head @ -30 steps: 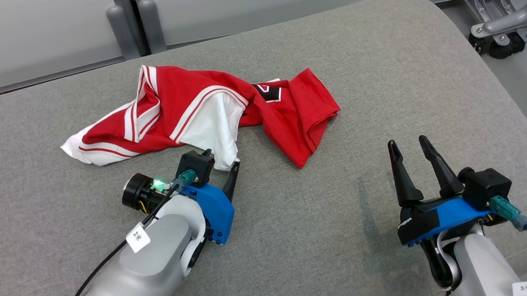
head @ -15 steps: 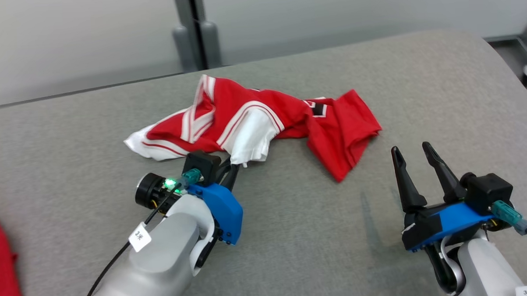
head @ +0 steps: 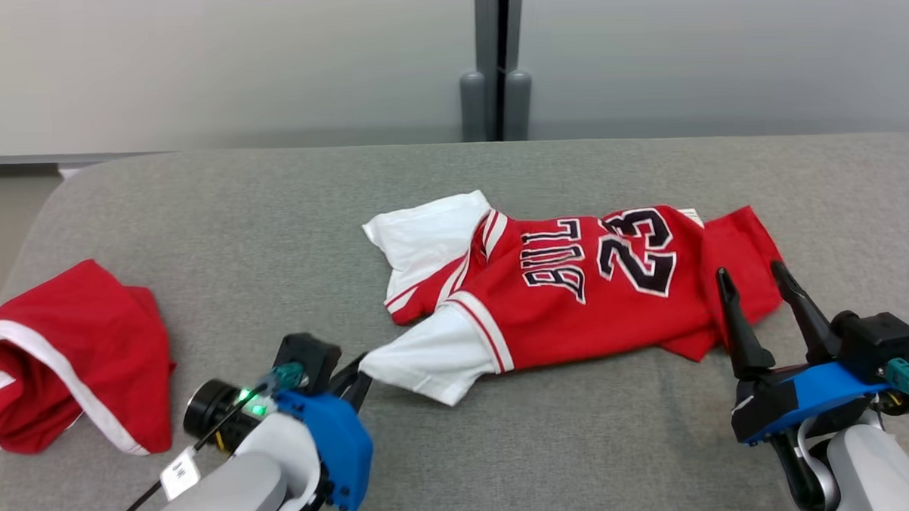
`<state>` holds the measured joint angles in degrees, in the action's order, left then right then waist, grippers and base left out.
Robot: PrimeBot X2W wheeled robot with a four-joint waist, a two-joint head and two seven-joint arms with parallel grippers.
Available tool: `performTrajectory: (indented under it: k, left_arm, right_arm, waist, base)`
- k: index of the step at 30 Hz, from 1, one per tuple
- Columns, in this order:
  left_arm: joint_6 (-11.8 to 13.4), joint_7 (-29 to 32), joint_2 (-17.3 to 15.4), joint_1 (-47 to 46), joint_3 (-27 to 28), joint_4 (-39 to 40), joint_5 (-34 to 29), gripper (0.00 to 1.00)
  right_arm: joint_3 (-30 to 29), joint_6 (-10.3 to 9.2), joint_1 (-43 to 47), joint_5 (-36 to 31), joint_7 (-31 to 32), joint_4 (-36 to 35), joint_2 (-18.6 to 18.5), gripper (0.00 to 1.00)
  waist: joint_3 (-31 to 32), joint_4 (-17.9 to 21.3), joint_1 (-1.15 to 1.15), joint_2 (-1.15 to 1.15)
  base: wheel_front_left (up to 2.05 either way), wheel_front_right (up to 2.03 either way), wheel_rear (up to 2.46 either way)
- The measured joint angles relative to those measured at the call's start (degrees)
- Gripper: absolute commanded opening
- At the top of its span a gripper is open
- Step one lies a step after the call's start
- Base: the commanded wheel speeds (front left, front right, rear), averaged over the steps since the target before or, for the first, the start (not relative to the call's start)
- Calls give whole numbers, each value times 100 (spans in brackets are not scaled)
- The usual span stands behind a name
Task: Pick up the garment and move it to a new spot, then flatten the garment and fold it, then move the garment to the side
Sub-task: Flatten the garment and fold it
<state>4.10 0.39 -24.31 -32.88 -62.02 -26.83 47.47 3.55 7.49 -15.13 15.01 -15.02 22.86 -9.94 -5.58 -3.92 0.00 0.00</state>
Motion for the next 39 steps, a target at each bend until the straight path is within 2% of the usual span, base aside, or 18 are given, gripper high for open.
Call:
performTrajectory:
  k: [6, 10, 15, 16, 17, 18, 19, 26, 33, 39]
  left_arm:
    - [754, 366, -900, 772, 234, 1440, 365, 0]
    - [1201, 454, -1379, 1328, 386, 1913, 612, 0]
    - [1561, 300, -1584, 1846, 538, 2145, 854, 0]
    - [1607, 249, -1571, 1894, 564, 2129, 882, 3]
    - [1605, 215, -1537, 1946, 567, 2090, 914, 47]
    - [1592, 142, -1480, 2001, 572, 1998, 951, 95]
    - [1549, 71, -1425, 2040, 579, 1890, 961, 100]
    - [1425, -365, -1209, 2055, 670, 1395, 953, 100]
    - [1646, -745, -1349, 2170, 961, 1262, 1002, 100]
    - [2007, -1400, -1437, 2160, 1491, 1401, 838, 100]
  right_arm:
    - [-138, 0, 48, 0, -1, -2, -124, 100]
    - [-138, 0, 69, 0, -1, -5, -135, 100]
    - [-142, 0, 89, 1, -1, -3, -169, 100]
    - [-141, 0, 105, 1, -1, 1, -180, 100]
    - [-134, 0, 112, 1, -1, 7, -179, 100]
    - [-120, 0, 114, 2, -1, 15, -177, 100]
    - [-100, 0, 115, 4, -1, 23, -175, 100]
    - [25, 0, 120, 20, -1, 67, -132, 100]
    - [14, 0, 216, 43, -1, 91, -97, 100]
    - [-22, 0, 252, 45, -1, 94, -80, 100]
  waist:
    - [-14, -211, 0, 0]
    - [-35, -205, 0, 0]
    - [-39, -145, 0, 0]
    - [-37, -132, 0, 0]
    - [-31, -117, 0, 0]
    - [-24, -101, 0, 0]
    - [-18, -83, 0, 0]
    - [60, 6, 0, 0]
    - [142, -14, 0, 0]
    - [199, -57, 0, 0]
  base:
    - [0, 0, 0]
    - [0, 0, 0]
    - [0, 0, 0]
    - [0, 0, 0]
    - [0, 0, 0]
    - [0, 0, 0]
    - [0, 0, 0]
    - [0, 0, 0]
    - [0, 0, 0]
    - [0, 0, 0]
